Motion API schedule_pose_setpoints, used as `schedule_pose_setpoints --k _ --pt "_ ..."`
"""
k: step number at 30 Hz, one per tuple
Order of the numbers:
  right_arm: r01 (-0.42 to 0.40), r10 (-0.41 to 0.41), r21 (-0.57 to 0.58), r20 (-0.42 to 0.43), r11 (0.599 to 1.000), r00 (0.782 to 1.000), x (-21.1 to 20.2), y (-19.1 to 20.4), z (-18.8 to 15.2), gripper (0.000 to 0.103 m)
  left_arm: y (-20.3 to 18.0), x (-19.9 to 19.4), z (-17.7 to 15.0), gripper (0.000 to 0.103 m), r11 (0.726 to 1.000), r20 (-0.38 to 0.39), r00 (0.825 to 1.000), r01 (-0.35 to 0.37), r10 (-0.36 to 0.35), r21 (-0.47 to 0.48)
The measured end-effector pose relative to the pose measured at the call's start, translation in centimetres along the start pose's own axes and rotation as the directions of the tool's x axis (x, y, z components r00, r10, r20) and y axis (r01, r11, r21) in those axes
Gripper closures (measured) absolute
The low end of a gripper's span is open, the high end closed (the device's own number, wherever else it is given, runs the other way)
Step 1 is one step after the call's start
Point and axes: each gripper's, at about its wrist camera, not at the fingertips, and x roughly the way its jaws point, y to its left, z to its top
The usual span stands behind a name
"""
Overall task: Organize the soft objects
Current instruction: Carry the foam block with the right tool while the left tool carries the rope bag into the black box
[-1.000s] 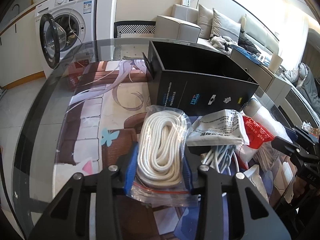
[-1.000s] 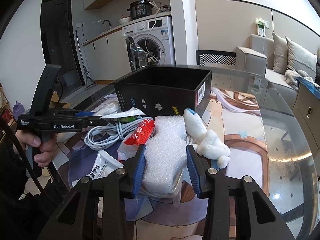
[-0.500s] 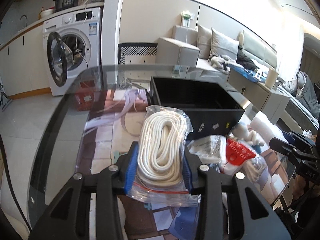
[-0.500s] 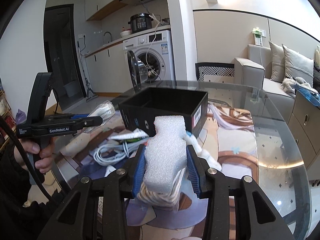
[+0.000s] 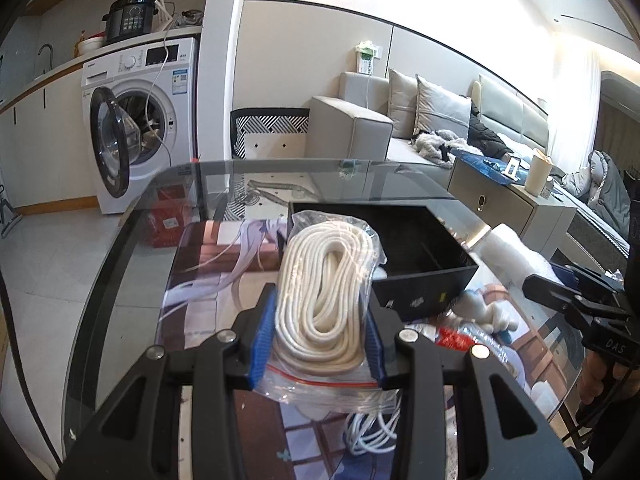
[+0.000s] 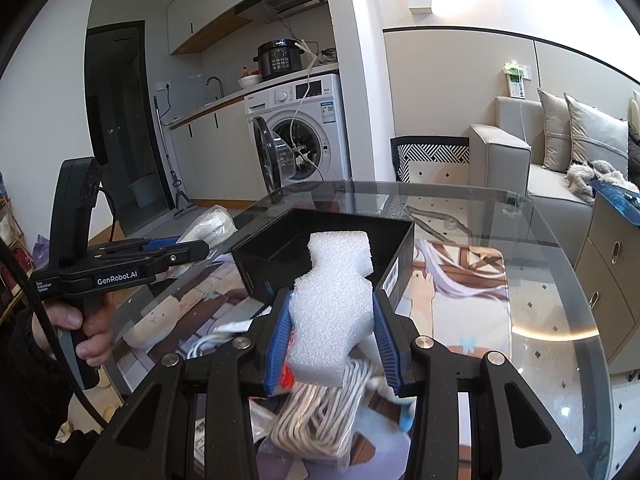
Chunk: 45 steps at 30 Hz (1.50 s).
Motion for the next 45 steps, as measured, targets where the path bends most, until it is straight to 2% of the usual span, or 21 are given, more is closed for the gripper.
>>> schedule_pose_setpoints --k 7,21,45 --pt "-0.004 0.004 -0.001 0.004 1.000 1.000 0.8 0.0 1.6 0.063 -0.7 0.7 1.6 0.065 1.000 0.018 1.000 0.016 -0.016 0.015" --pt "-0.005 0.005 0.001 -0.024 1.000 1.000 3.9 -0.7 3.8 0.063 -1.5 4.2 3.4 0.065 0.999 -0.005 0.999 0.039 -0.039 0.023" --pt "0.009 -0.011 -0.020 -0.099 1.000 0.995 9.6 -2.3 4.5 0.063 -2.4 9.5 4.2 0.065 0.997 -0.058 0.998 0.041 -0.037 0.061"
